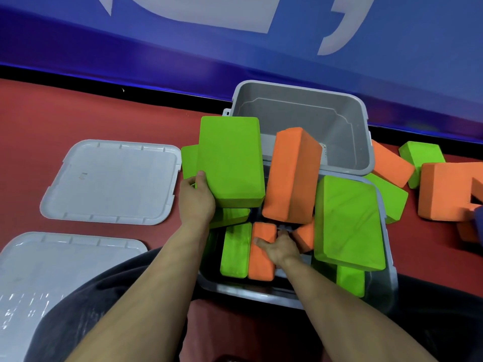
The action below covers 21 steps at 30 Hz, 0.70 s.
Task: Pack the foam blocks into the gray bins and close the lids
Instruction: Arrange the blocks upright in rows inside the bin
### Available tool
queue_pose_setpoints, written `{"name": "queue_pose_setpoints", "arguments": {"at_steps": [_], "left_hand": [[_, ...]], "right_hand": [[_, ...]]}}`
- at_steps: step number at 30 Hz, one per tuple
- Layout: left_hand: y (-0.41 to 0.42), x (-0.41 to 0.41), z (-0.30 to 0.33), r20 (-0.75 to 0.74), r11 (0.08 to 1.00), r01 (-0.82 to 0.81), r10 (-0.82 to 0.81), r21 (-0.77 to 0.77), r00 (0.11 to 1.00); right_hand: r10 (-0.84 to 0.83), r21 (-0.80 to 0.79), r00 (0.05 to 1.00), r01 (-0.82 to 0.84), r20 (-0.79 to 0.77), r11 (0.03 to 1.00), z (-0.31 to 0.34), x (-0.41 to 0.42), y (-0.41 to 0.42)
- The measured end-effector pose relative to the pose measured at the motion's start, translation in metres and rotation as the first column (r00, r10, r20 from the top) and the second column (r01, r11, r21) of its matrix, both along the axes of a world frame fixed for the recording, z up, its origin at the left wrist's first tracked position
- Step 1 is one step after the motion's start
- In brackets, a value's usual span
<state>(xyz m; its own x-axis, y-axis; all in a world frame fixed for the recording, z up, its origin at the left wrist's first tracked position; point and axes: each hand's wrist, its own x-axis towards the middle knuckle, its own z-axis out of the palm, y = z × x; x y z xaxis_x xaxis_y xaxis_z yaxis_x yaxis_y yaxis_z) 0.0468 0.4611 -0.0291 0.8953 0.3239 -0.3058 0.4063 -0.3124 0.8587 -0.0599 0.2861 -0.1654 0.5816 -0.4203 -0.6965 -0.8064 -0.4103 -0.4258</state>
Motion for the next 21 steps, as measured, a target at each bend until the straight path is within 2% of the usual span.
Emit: {"name": "queue_pose_setpoints", "arguments": {"at_steps": [5,8,10,13,16,18,21], "left_hand": [[0.000,0.001,0.000,-0.002,1.000,-0.014,0.014,-0.004,1.000],[0.000,0.001,-0.001,0.001,1.000,-0.019,0.019,-0.006,1.000],[-0.001,0.001,-0.001,-0.001,1.000,-0.015,0.015,-0.007,1.000],[-0.001,0.001,0.000,-0.003,1.000,-0.006,0.006,-0.002,1.000],[0.000,0.001,-0.001,0.004,1.000,-0.004,0.004,0.004,1.000],[0.000,0.001,-0.002,0.005,1.000,-0.003,0.003,0.013,1.000],[-0.001,0.002,-0.003,0.013,1.000,0.001,-0.001,0.026,1.000]], "right_hand": [[-0.088,0.077,0.995,0.084,0.057,0.993,0.002,-0.008,0.000],[-0.247,0.271,0.957,0.200,0.154,0.942,0.003,-0.016,-0.002],[-0.436,0.471,0.882,0.311,0.182,0.826,0.006,-0.019,-0.007],[-0.692,0.708,0.710,0.421,0.132,0.567,0.017,-0.015,-0.017],[-0.786,0.828,0.618,0.430,0.019,0.359,0.032,-0.001,-0.022],[-0.813,0.838,0.581,0.461,-0.036,0.292,0.036,0.006,-0.024],[-0.851,0.834,0.521,0.495,-0.061,0.244,0.044,0.011,-0.030]]}}
